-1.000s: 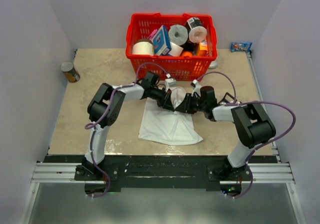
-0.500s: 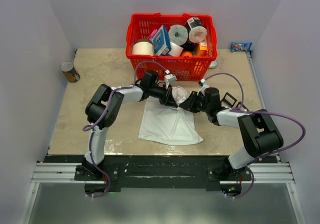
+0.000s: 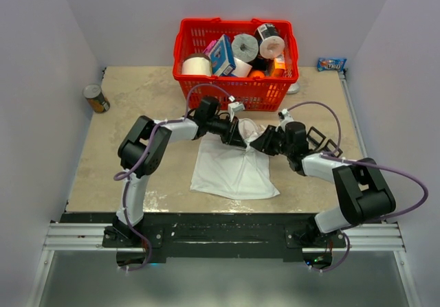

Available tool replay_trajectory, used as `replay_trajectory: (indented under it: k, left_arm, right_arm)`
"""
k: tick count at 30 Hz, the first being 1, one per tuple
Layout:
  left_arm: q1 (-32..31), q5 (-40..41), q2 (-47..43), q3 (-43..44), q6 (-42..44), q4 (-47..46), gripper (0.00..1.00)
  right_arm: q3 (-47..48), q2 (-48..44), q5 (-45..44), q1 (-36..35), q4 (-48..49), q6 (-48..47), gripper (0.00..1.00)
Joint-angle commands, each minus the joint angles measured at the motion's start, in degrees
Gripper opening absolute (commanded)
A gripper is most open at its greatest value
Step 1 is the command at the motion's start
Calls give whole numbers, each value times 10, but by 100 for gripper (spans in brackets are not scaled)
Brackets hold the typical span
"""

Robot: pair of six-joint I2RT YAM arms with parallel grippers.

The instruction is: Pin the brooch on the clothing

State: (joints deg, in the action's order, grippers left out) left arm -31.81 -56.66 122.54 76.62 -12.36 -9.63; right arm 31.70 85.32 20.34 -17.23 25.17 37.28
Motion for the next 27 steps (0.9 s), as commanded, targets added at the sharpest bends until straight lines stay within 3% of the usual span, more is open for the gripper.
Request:
replay_trajectory:
  k: [1, 3, 9, 23, 27]
  left_arm:
    - [3, -13, -22, 1, -6, 38, 0]
    - [3, -15, -21, 2, -6, 38, 0]
    - [3, -21, -22, 3, -5, 38, 0]
    - [1, -26, -24, 0, -1, 36, 0]
    - [1, -20, -25, -2, -1, 35, 0]
  right_arm:
    - [0, -35, -64, 28, 34, 1, 38]
    - [2, -39, -58, 30, 35, 0, 48]
    - [18, -35, -43, 35, 31, -2, 62]
    - [49, 58, 30, 30, 75, 2, 63]
    - [50, 70, 30, 30, 66, -6, 53]
